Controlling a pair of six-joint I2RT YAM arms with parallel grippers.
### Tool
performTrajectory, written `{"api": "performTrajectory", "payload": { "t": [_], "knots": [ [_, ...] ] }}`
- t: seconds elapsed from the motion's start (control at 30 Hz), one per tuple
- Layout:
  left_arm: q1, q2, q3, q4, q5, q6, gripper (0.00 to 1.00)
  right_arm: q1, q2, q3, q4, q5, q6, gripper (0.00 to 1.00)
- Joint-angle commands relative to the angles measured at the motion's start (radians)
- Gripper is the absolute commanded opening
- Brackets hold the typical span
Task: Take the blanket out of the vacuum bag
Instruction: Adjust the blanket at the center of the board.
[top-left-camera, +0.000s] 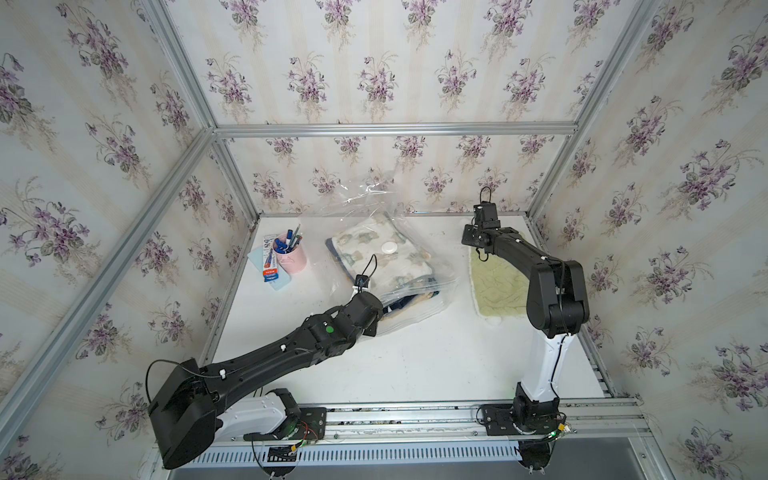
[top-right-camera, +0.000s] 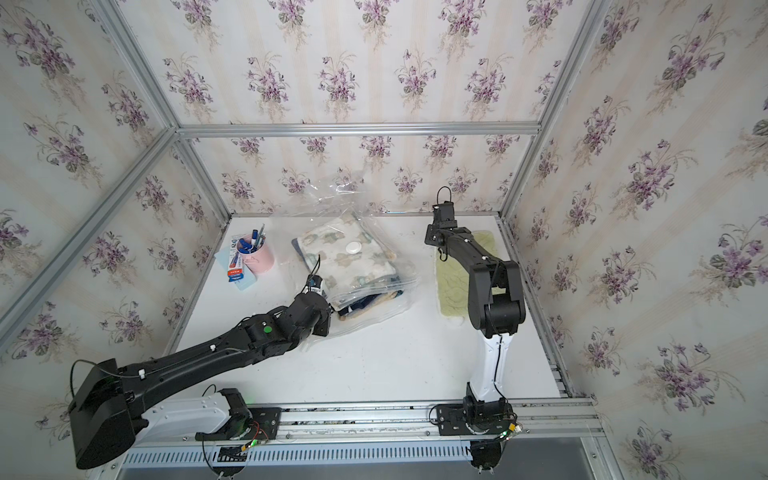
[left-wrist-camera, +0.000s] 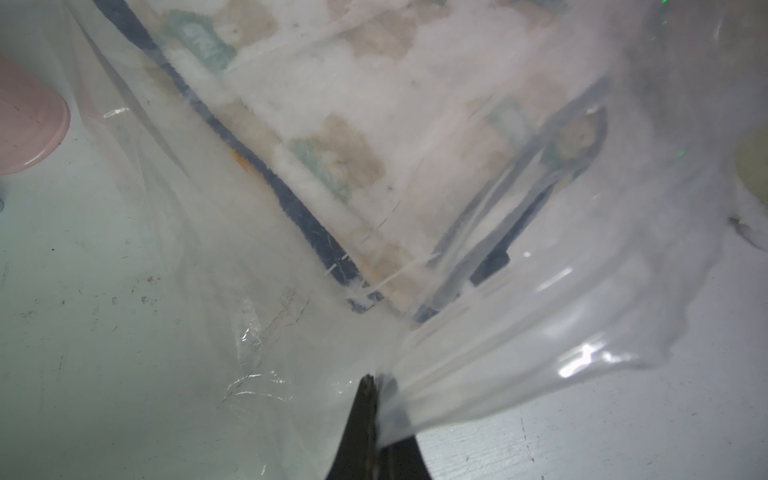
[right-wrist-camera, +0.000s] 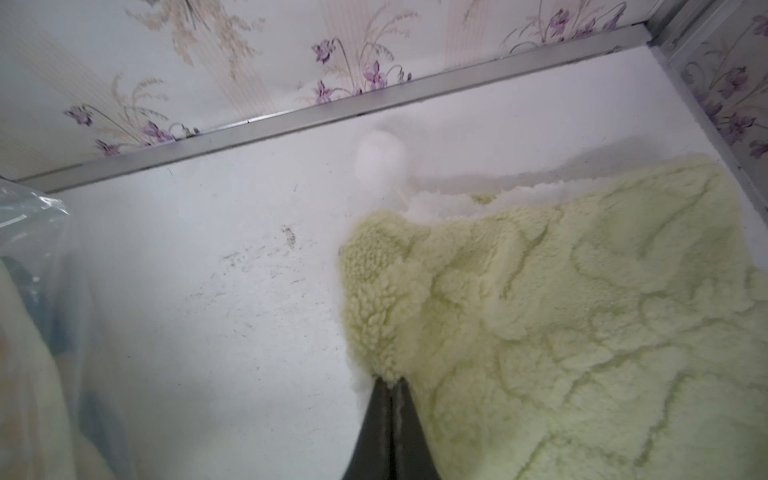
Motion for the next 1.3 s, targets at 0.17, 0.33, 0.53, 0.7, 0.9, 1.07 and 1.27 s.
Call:
{"api": "performTrajectory", "payload": {
  "t": [0.17,0.33,0.53,0.7,0.9,1.07,1.27],
  "knots": [
    [0.001,-0.017,0.004,-0.008,-0.004,-0.007,0.02,-0.062,-0.185,-0.133,0.121,0.022,0.093,0.0],
    [0.001,-0.013,0.003,-0.001,0.0,-0.007,0.02,-0.07,-0.19,-0.135,0.144,-0.013,0.109,0.0],
    [-0.001,-0.016,0.003,-0.005,0.001,-0.009,0.02,-0.07,-0.008,-0.013,0.117,-0.033,0.125,0.0],
    [-0.001,-0.017,0.008,-0.01,0.011,-0.016,0.02,-0.065,0.143,0.088,0.074,-0.119,0.136,0.22],
    [-0.002,-0.015,0.006,-0.013,0.008,-0.023,0.02,-0.068,0.081,0.029,0.097,-0.184,0.164,0.51],
    [-0.001,-0.015,0.012,-0.001,0.014,-0.008,0.03,-0.071,-0.086,-0.08,0.123,-0.222,0.212,0.51],
    [-0.002,-0.005,0.005,0.032,0.027,0.035,0.02,-0.071,-0.271,-0.405,0.273,-0.412,0.36,0.43]
  ]
}}
